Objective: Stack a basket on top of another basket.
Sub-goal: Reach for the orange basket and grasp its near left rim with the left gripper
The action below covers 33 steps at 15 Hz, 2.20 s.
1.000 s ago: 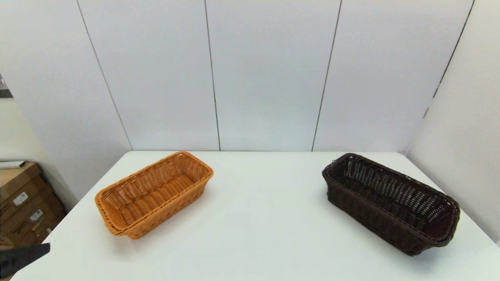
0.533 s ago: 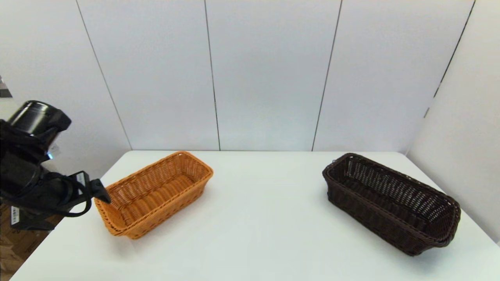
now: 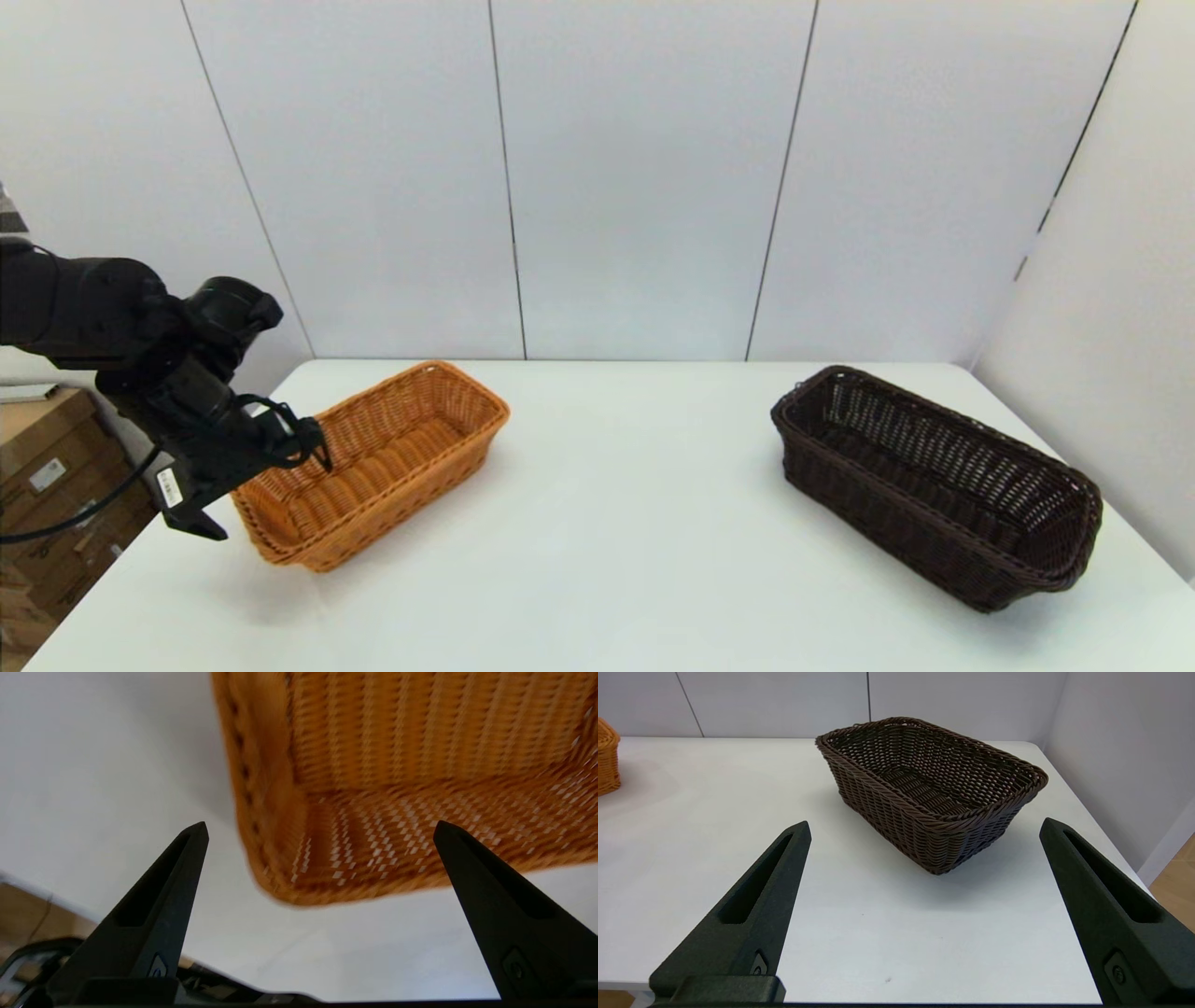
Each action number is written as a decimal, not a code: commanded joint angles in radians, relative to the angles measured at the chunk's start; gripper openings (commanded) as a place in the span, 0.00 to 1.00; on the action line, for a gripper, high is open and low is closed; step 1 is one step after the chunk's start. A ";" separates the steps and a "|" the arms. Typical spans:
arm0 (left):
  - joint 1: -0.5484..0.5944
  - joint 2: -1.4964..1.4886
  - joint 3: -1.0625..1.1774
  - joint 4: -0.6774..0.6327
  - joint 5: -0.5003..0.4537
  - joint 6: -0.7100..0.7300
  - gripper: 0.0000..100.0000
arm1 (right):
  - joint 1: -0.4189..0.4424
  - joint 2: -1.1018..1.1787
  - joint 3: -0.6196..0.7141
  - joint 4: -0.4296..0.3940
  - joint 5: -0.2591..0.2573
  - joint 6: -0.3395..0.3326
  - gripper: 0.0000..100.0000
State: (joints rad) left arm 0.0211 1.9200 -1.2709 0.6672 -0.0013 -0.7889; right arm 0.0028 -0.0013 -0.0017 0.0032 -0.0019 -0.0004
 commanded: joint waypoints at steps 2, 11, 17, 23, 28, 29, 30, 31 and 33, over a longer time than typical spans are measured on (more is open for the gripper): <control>0.045 0.063 -0.005 -0.012 0.000 0.004 1.00 | 0.000 0.000 0.000 0.000 0.000 0.000 1.00; 0.097 0.174 0.027 -0.092 0.000 0.008 1.00 | 0.000 0.000 0.000 0.000 0.000 0.000 1.00; 0.096 0.180 0.050 -0.104 -0.002 0.007 1.00 | 0.000 0.000 0.000 0.000 0.000 0.000 1.00; 0.077 0.177 0.064 -0.106 -0.009 0.007 1.00 | 0.000 0.000 0.000 0.000 -0.001 0.000 1.00; 0.060 0.185 0.068 -0.107 -0.008 0.004 0.00 | 0.000 0.001 0.000 0.000 0.000 0.000 1.00; 0.060 0.188 0.074 -0.123 -0.009 0.004 0.00 | 0.000 0.000 0.000 0.000 0.000 -0.001 1.00; 0.059 0.191 0.084 -0.143 -0.009 0.002 0.00 | 0.000 0.000 0.000 0.000 0.000 0.000 1.00; 0.057 0.194 0.094 -0.163 -0.013 0.002 0.00 | 0.000 0.000 0.000 0.000 0.000 0.000 1.00; 0.057 0.197 0.105 -0.175 -0.023 0.002 0.00 | 0.000 0.000 0.000 0.000 0.000 0.000 1.00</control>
State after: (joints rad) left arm 0.0787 2.1123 -1.1732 0.4862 -0.0226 -0.7813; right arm 0.0023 -0.0013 -0.0017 0.0028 -0.0019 0.0000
